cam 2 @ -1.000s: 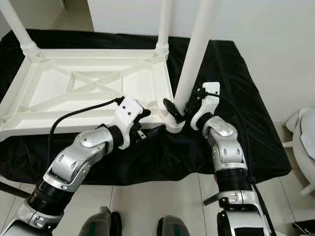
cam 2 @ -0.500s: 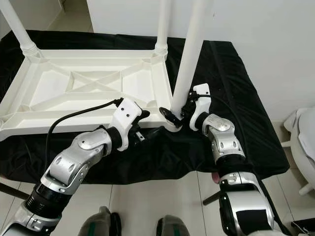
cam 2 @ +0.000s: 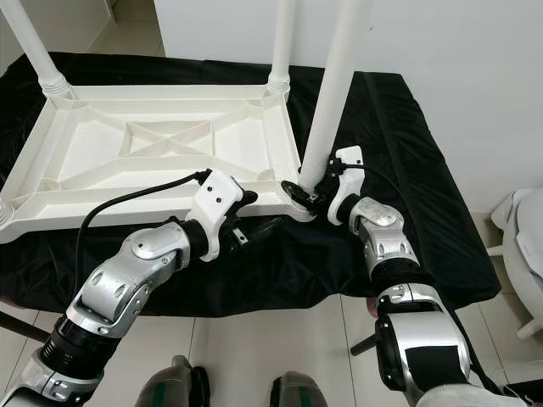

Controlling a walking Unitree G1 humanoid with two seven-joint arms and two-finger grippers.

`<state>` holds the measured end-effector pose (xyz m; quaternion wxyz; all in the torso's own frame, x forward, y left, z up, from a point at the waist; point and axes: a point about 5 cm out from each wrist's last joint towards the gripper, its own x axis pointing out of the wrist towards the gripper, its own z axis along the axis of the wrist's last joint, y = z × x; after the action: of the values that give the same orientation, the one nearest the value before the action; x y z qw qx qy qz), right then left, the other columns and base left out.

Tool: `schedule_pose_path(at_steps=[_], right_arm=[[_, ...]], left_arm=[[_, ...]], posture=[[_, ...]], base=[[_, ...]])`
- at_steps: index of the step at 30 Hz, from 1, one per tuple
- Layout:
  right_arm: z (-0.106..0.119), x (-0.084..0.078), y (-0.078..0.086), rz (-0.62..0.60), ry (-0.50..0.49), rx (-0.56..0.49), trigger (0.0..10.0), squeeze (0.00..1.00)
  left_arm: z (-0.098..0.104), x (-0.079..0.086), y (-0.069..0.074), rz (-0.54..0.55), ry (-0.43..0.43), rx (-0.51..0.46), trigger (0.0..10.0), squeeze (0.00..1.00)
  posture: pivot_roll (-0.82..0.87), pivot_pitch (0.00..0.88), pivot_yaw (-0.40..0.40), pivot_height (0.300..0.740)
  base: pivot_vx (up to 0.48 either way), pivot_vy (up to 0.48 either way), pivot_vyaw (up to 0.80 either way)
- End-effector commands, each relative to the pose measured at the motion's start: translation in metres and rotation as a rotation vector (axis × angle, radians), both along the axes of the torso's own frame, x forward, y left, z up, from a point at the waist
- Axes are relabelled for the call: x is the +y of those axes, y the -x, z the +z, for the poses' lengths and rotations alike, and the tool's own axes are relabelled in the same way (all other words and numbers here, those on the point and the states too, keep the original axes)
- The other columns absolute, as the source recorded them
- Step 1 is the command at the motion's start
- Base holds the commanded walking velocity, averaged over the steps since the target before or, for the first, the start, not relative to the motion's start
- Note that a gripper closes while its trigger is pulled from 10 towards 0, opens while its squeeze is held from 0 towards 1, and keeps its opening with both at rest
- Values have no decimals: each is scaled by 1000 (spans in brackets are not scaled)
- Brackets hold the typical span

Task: Building children table

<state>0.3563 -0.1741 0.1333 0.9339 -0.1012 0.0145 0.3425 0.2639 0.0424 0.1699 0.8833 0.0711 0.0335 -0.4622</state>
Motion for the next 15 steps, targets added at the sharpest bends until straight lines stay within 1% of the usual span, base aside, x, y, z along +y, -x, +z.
schedule_pose_path(at_steps=[1,4,6,7,8,9,10,11,13,14,15], right_arm=[[-6,-5,1,-23,20,19,0,0],[-6,-7,1,-32,12,14,0,0],[-7,-10,1,-86,8,3,0,0],[-7,-11,1,-108,9,4,3412,0],[-7,-11,1,-108,9,4,3412,0],[-8,-12,1,-130,12,7,10000,0],[-11,-14,-1,-191,-10,26,10000,0],[-11,-14,-1,-191,-10,26,10000,0],[-11,-13,-1,-240,-18,18,10000,0],[-11,-13,-1,-240,-18,18,10000,0],[-10,-11,-1,-266,-21,0,10000,0]], left_arm=[[-2,-3,3,-42,-6,18,10000,0],[-2,-3,3,-42,-6,18,10000,0],[-2,-3,3,-43,-4,20,10000,0],[-2,-4,4,-44,-4,21,10000,0],[-2,-4,4,-44,-4,21,10000,0],[-2,-4,4,-44,-4,22,10000,0],[-3,-4,5,-45,-3,24,10000,0],[-3,-4,5,-45,-3,24,10000,0],[-3,-4,6,-46,-1,26,10000,0],[-3,-4,6,-46,-1,26,10000,0],[-3,-4,6,-46,0,27,10000,0]], posture=[[-119,26,-8,740],[-119,26,-8,740],[-123,30,-10,740],[-123,33,-12,740],[-123,33,-12,740],[-123,33,-12,740],[-124,36,-15,740],[-124,36,-15,740],[-124,38,-16,740],[-124,38,-16,740],[-124,39,-17,740]], base=[[0,0,0],[0,0,0],[0,0,0],[0,0,0],[0,0,0],[0,0,0],[0,0,0],[0,0,0],[0,0,0],[0,0,0],[0,0,0]])
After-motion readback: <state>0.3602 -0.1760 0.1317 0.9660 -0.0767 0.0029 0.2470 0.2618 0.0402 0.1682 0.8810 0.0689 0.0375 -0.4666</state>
